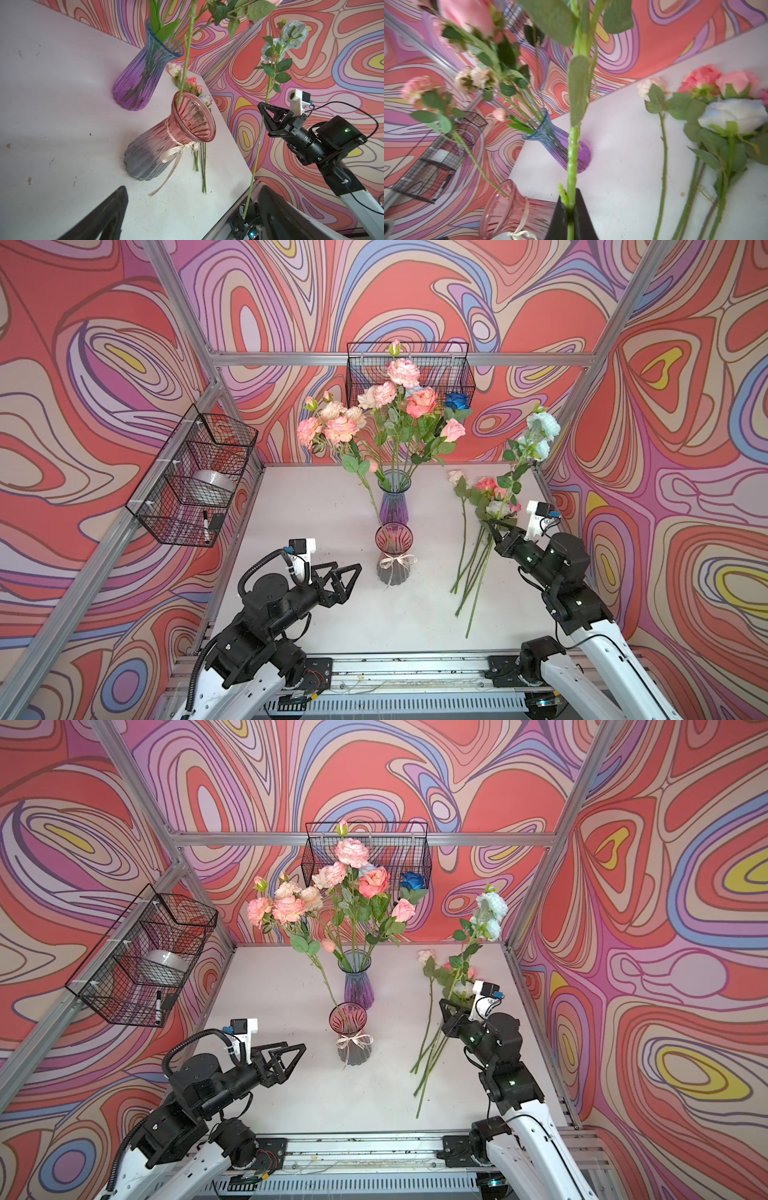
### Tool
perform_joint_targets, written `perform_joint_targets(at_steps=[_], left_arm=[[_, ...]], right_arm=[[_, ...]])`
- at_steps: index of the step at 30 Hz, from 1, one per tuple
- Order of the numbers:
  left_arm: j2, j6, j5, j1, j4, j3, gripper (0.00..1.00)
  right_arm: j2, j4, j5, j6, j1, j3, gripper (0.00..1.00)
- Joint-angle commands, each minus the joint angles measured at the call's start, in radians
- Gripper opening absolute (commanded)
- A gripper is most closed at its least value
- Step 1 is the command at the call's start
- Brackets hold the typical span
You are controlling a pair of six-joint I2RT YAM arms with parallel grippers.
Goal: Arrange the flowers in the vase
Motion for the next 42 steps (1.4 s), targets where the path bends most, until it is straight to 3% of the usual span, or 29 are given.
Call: perform_joint_targets(at_steps=[1, 9, 11, 14, 19, 24, 27, 31, 42], left_arm=[[0.019, 0.035, 0.09, -0.005, 0.064, 0.036, 1.0], [0.099, 0.033, 0.256, -0.006, 0.189, 0.074, 0.99], [0.123, 0.029, 0.298, -0.005, 0.218, 0.085, 0.97], [0.159, 0.026, 0.331, -0.005, 0.246, 0.106, 0.96], [0.197, 0.02, 0.373, -0.005, 0.3, 0.143, 0.92], [0.232, 0.004, 0.42, -0.005, 0.39, 0.187, 0.76], [0.248, -0.011, 0.427, -0.005, 0.455, 0.194, 0.72], [0.271, -0.017, 0.436, -0.005, 0.511, 0.194, 0.71], [0.307, 0.02, 0.417, -0.005, 0.499, 0.206, 0.48]], right_arm=[[-0.042, 0.093, -0.149, -0.028, 0.007, 0.016, 0.0], [0.045, 0.208, -0.401, 0.016, 0.015, 0.152, 0.0], [0.081, 0.229, -0.419, 0.021, 0.048, 0.187, 0.0], [0.128, 0.189, -0.367, -0.051, 0.182, 0.248, 0.0], [0.231, 0.124, -0.173, -0.207, 0.493, 0.319, 0.0], [0.339, 0.212, -0.084, -0.231, 0.671, 0.33, 0.0], [0.399, 0.278, -0.02, -0.246, 0.772, 0.335, 0.0], [0.454, 0.345, 0.043, -0.261, 0.848, 0.342, 0.0], [0.537, 0.454, 0.047, -0.216, 0.882, 0.346, 0.0]])
